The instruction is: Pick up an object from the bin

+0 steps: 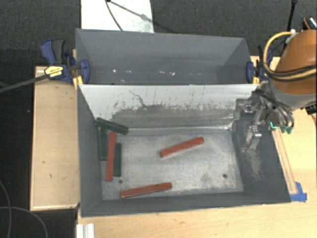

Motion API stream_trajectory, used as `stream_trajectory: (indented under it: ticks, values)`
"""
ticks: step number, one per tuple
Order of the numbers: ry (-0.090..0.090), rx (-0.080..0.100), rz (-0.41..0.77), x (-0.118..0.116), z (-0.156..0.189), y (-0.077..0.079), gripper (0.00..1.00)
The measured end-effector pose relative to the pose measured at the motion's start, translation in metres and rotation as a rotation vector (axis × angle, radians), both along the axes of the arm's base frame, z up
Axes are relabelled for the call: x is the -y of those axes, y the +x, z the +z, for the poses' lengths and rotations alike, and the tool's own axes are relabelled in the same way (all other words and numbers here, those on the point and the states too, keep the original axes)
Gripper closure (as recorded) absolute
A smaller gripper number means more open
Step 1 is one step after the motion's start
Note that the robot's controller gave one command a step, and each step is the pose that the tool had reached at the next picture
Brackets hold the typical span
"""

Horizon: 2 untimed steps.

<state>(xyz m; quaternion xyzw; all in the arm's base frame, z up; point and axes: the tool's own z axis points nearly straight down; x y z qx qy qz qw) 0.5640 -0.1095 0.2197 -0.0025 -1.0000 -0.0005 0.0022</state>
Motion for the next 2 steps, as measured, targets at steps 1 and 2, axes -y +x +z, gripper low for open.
stream_trajectory:
  ticks: [1, 2]
  values:
    - [0.002, 0.001, 0.176, -0.057, -0.125, 0.025, 0.0]
    - [0.004, 0.004, 0.279, -0.119, -0.15, 0.022, 0.0]
